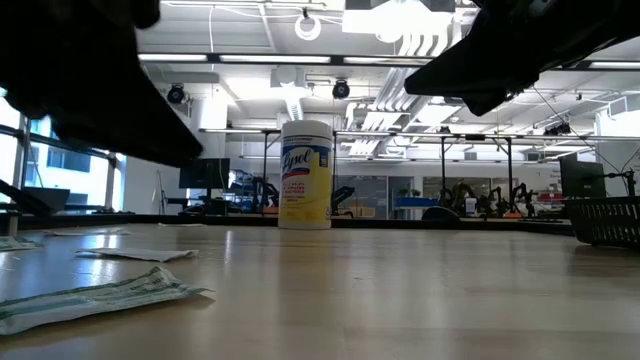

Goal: Pick & Place First Aid Supplies
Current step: Put the white bandage pad into the right black bin

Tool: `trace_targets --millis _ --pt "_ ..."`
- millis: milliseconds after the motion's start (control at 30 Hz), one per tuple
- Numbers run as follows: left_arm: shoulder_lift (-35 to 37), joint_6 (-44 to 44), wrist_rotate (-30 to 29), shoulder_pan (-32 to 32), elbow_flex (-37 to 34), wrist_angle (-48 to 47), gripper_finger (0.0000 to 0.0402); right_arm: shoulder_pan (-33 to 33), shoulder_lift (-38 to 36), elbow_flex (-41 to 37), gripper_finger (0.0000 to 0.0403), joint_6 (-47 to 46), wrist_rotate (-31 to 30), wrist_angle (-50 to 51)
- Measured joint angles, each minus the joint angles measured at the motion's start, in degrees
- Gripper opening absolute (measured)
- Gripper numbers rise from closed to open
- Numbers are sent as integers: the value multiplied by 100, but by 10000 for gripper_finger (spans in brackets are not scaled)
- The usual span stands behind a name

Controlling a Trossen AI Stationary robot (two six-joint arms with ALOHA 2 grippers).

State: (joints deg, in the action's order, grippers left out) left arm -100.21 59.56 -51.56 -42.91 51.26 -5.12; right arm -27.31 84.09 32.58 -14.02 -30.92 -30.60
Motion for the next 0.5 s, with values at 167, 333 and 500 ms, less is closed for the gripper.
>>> trace_targets --millis 167,333,500 --pt "-573 -185 8 105 384 360 119 -9 0 0 2 -55 4 41" --pt "-1220 546 -144 168 1363 -1044 119 -9 0 2 3 -249 -1 74" --pt "-1741 1895 -4 337 2287 -3110 119 -9 0 2 3 -308 4 118"
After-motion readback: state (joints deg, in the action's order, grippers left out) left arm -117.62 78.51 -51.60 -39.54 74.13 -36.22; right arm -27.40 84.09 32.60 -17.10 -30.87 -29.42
